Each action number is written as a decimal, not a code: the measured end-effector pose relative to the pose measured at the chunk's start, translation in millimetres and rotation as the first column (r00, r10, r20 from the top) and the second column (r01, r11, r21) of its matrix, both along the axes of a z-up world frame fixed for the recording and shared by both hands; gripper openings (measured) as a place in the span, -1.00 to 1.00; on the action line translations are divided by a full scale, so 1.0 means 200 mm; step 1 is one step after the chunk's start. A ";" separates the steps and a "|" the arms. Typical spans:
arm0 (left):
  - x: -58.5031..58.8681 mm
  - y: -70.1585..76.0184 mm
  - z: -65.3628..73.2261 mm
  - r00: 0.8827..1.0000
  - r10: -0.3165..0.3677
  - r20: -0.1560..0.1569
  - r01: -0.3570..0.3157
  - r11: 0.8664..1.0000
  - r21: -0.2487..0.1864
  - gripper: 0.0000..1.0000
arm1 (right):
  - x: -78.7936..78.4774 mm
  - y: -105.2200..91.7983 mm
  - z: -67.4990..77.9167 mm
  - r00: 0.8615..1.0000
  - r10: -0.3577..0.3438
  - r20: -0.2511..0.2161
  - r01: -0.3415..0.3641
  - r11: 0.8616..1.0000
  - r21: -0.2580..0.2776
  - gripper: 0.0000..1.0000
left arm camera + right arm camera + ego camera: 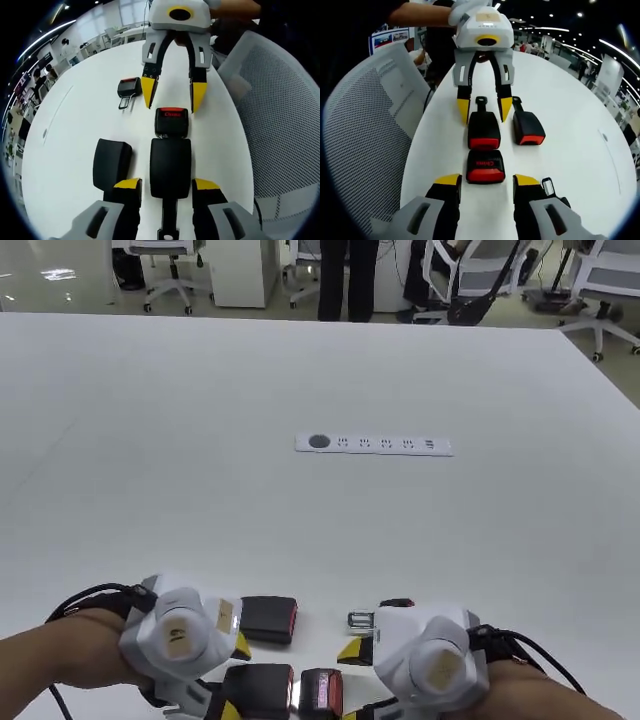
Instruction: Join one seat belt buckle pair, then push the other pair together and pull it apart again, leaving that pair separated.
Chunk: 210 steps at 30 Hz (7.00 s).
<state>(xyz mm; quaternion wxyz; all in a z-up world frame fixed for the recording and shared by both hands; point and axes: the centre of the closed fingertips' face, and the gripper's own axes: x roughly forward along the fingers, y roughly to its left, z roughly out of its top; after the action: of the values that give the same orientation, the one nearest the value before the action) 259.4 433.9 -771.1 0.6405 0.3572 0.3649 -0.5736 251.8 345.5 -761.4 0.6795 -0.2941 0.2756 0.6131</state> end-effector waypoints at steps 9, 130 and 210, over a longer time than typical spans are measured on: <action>0.03 0.02 0.12 0.999 0.049 0.004 -0.049 0.998 -0.041 -0.05 | 0.05 -0.06 0.05 1.000 -0.004 0.016 0.004 1.000 -0.020 -0.10; 0.42 0.05 -0.06 0.997 0.034 -0.065 -0.030 0.997 0.065 -0.35 | 0.46 -0.19 -0.06 0.996 0.019 0.092 -0.010 0.994 -0.105 -0.40; 0.41 0.03 -0.06 0.998 0.007 -0.059 -0.003 0.997 0.073 -0.38 | 0.46 0.08 -0.07 0.998 -0.035 0.043 0.039 0.995 -0.089 -0.46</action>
<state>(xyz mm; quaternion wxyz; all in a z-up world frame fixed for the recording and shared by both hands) 341.0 439.1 -782.8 0.6174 0.3624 0.4053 -0.5686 344.0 360.5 -775.0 0.6824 -0.3317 0.2944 0.5811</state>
